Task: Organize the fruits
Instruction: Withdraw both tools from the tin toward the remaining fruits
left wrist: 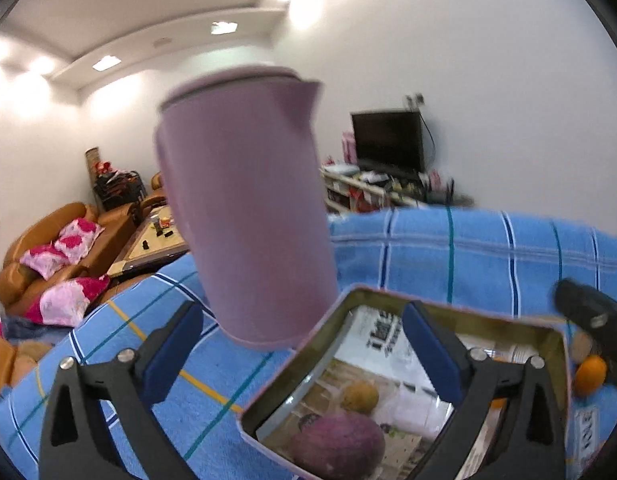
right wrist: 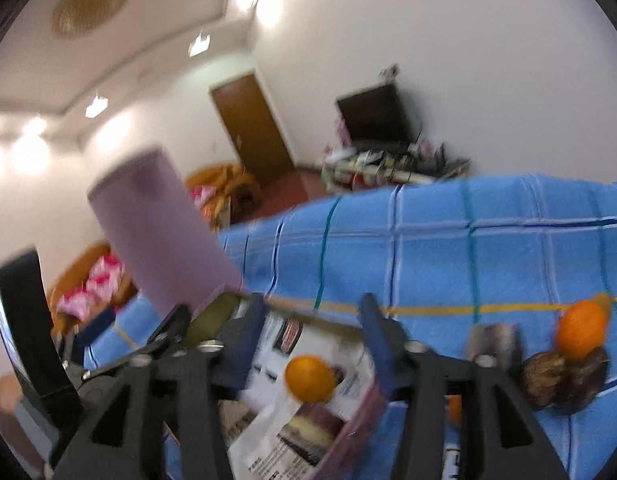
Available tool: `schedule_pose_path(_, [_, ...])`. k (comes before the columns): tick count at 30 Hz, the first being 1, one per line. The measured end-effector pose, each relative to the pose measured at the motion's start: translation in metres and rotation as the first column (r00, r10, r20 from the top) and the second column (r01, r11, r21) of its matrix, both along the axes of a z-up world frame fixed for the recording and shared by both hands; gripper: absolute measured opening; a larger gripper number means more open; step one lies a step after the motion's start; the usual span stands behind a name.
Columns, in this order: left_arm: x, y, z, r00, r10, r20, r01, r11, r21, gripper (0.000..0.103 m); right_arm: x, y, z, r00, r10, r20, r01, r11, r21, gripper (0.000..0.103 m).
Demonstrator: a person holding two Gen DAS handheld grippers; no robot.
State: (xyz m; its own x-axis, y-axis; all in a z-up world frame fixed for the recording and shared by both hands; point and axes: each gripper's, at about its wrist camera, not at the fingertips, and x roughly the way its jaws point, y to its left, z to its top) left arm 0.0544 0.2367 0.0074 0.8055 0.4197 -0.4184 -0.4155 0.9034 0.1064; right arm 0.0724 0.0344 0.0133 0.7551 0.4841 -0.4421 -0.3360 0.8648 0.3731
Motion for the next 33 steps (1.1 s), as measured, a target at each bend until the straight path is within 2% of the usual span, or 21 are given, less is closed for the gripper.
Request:
schedule_pose_path(2, [-0.003, 0.005, 0.001, 1.0, 0.007, 0.02, -0.006, 0.999, -0.034, 0.102, -0.006, -0.012, 0.006, 0.995, -0.086, 0.04, 0.087, 0.996, -0.016, 0.067])
schedule_pose_path(4, [-0.004, 0.005, 0.0, 1.0, 0.003, 0.022, -0.002, 0.999, -0.05, 0.102, -0.008, -0.019, 0.009, 0.987, -0.152, 0.056, 0.156, 0.984, -0.081, 0.067])
schedule_pose_path(7, [-0.004, -0.002, -0.002, 0.999, -0.009, 0.032, 0.01, 0.999, -0.031, 0.102, -0.009, -0.028, 0.002, 0.975, -0.217, 0.041, 0.221, 0.965, -0.139, 0.066])
schedule_pose_path(10, [-0.009, -0.012, -0.002, 0.998, -0.032, 0.057, 0.032, 0.999, -0.008, 0.102, -0.009, -0.035, -0.002, 0.971, -0.236, 0.02, 0.237, 0.959, -0.159, 0.066])
schedule_pose_path(16, [-0.013, -0.022, -0.006, 0.996, -0.066, 0.064, 0.07, 0.996, -0.059, 0.102, -0.015, -0.042, -0.01, 0.967, -0.255, 0.029, 0.255, 0.943, -0.215, 0.066])
schedule_pose_path(21, [-0.015, -0.039, -0.007, 0.995, -0.083, 0.064, 0.083, 0.996, -0.005, 0.102, -0.017, -0.044, -0.012, 0.963, -0.265, 0.054, 0.269, 0.925, -0.269, 0.066])
schedule_pose_path(25, [-0.017, -0.041, -0.007, 0.994, -0.083, 0.07, 0.084, 0.996, -0.011, 0.102, -0.025, -0.047, -0.009, 0.963, -0.25, 0.098, 0.268, 0.914, -0.303, 0.066])
schedule_pose_path(33, [-0.022, -0.051, -0.006, 0.991, -0.1, 0.084, 0.1, 0.995, 0.005, 0.102, -0.035, -0.075, -0.009, 0.957, -0.273, 0.097, 0.29, 0.903, -0.318, 0.066])
